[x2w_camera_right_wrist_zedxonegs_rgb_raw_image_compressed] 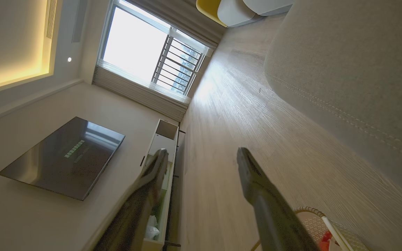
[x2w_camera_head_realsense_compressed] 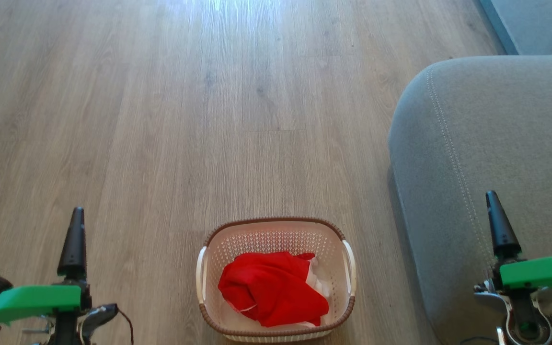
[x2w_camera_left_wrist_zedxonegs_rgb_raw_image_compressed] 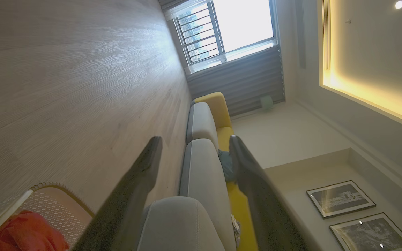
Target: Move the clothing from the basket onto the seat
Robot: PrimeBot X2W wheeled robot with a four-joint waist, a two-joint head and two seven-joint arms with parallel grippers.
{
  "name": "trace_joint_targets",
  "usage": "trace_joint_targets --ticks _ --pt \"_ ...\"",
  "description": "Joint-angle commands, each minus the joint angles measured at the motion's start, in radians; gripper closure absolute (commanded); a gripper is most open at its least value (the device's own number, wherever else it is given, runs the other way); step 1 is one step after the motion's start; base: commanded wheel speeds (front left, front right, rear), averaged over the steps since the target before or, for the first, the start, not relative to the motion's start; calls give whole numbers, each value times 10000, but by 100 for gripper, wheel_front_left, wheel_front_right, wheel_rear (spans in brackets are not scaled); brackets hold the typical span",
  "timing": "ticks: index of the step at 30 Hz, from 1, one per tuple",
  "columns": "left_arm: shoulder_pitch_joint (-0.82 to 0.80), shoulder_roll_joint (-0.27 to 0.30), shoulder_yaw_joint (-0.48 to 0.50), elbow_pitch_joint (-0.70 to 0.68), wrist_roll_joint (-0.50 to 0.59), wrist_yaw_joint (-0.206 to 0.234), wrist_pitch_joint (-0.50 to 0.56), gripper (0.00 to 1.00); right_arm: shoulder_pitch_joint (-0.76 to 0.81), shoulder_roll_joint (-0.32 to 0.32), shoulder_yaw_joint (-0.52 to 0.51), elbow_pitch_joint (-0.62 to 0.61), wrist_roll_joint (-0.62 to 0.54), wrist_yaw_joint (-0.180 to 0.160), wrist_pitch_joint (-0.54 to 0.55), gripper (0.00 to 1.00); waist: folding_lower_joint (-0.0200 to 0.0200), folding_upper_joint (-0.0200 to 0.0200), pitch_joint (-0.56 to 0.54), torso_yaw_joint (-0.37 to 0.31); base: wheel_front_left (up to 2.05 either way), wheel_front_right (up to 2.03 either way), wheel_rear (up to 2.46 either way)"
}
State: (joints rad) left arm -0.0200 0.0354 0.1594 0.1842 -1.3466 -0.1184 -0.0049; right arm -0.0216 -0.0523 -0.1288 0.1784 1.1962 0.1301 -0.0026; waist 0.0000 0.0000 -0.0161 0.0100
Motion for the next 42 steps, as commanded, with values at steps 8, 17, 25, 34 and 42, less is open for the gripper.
trace_joint_targets --ticks 8,17,25,34,42 --pt "-632 83 -9 -1201 976 475 -264 0 -627 4 257 -912 -1336 3 -269 0 0 0 -2 30 0 0 0" --pt "-609 91 -818 -2481 3105 1568 -557 0 -689 6 616 -1452 -3133 4 -564 0 0 0 -8 38 0 0 0" --pt "-569 98 -1790 -2902 5201 2189 -791 0 -628 8 975 -1542 -4388 4 -800 0 0 0 -45 26 0 0 0" --pt "-563 215 -2815 -2891 7078 2971 -1054 0 -572 10 1396 -1410 -5793 4 -1065 0 0 0 -74 18 0 0 0" --pt "-557 684 -3867 -2508 8080 3731 -1259 0 -513 11 1581 -1044 -6645 5 -1271 0 0 0 -126 4 0 0 0"
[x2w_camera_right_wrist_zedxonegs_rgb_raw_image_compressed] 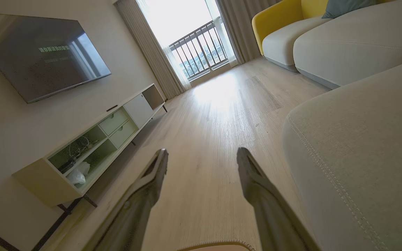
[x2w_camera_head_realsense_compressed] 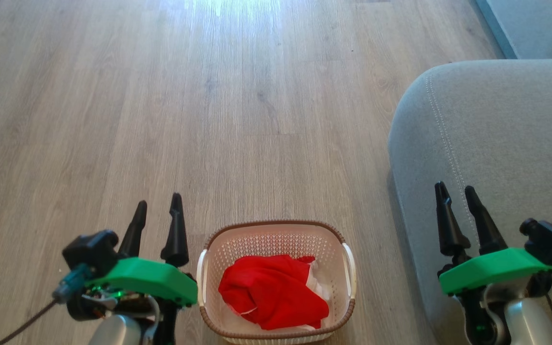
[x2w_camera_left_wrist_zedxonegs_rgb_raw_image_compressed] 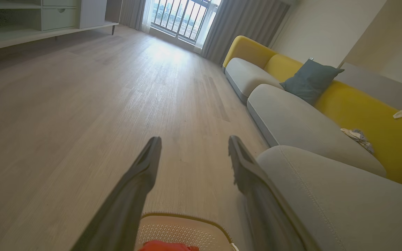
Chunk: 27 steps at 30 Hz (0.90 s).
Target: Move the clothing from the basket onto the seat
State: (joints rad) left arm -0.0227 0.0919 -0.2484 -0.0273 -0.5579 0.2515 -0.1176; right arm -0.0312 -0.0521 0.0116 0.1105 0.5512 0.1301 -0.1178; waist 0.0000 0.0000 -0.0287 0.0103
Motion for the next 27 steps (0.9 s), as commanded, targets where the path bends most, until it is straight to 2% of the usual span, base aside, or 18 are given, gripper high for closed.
trace_joint_targets --ticks 1,6,14,21,27 --pt "-536 172 77 -331 312 138 -160 0 -400 9 192 -275 -272 5 -148 0 0 0 -10 -2 0 0 0" --pt "-645 495 -604 -114 994 662 -307 0 -378 10 273 258 -323 5 -296 0 0 0 -50 -39 0 0 0" --pt "-724 768 -1451 364 1769 1482 -541 0 -459 12 474 884 -1199 5 -532 0 0 0 -116 -58 0 0 0" --pt "-700 681 -1716 653 2229 1625 -745 0 -547 14 554 1461 -1799 5 -738 0 0 0 -184 -55 0 0 0" --pt "-548 479 -1536 837 2729 1442 -921 0 -671 15 692 1728 -2118 5 -915 0 0 0 -228 -63 0 0 0"
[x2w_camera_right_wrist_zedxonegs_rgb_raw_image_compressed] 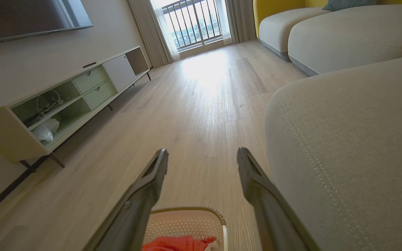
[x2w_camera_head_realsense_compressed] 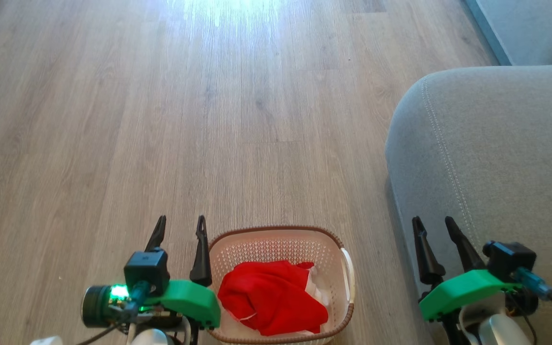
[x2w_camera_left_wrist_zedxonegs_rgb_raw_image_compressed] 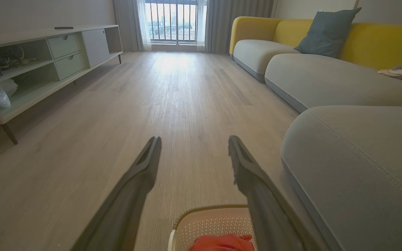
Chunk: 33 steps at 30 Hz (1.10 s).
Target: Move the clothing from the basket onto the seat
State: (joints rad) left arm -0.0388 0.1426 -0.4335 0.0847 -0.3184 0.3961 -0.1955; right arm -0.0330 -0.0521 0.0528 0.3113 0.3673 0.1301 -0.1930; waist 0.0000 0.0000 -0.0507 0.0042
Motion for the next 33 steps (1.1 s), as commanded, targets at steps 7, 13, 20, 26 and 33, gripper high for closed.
trace_joint_targets --ticks 7,13,20,26,33 --pt "-298 -212 432 -315 1359 -133 -347 0 -726 16 411 -223 -1027 6 -370 0 0 0 -64 3 0 0 0" --pt "-221 -328 446 -426 2203 -155 -523 0 -775 18 545 -152 -1592 6 -547 0 0 0 -75 -11 0 0 0" --pt "-151 -419 442 -514 2869 -185 -663 0 -825 19 669 -125 -2077 6 -688 0 0 0 -59 -41 0 0 0" --pt "-120 -517 558 -474 2919 -385 -663 0 -844 19 700 -163 -2038 6 -688 0 0 0 104 -120 0 0 0" --pt "-84 -616 546 8 2913 -800 -663 0 -808 19 662 -73 -1757 6 -688 0 0 0 619 -331 0 0 0"
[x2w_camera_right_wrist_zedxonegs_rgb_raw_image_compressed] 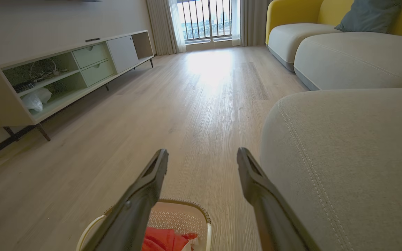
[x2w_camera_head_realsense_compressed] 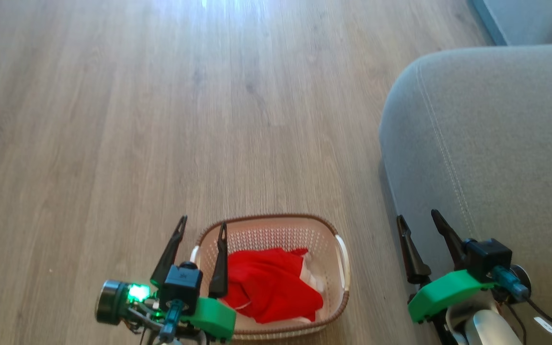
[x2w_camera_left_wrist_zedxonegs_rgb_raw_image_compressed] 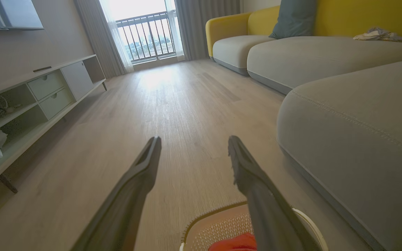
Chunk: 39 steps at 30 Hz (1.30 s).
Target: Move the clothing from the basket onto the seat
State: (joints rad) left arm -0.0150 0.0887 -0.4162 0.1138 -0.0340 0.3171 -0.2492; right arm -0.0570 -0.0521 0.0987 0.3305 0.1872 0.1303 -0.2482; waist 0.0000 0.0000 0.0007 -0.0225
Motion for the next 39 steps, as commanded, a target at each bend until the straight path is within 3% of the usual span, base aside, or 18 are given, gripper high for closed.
trace_joint_targets --ticks 1,12,17,27,39 --pt "-325 -87 345 -146 77 -78 -126 0 -561 19 188 -233 38 4 -136 0 0 0 199 -100 0 0 0" --pt "-1496 -146 97 1935 317 -650 -126 0 -1058 19 -6 -367 -92 4 -136 0 0 0 2699 -702 0 0 0" --pt "-2531 78 -267 3166 723 -823 -126 0 -1298 19 -56 -557 -137 4 -136 0 0 0 3899 -1052 0 0 0" --pt "-4942 381 -626 6822 827 -1438 -126 0 -1767 19 77 -1106 258 4 -136 0 0 0 5880 -1914 0 0 0" --pt "-7632 713 -1407 10491 1473 -2095 -31 0 -2074 19 652 -1629 947 4 -136 0 0 0 7459 -2919 0 0 0"
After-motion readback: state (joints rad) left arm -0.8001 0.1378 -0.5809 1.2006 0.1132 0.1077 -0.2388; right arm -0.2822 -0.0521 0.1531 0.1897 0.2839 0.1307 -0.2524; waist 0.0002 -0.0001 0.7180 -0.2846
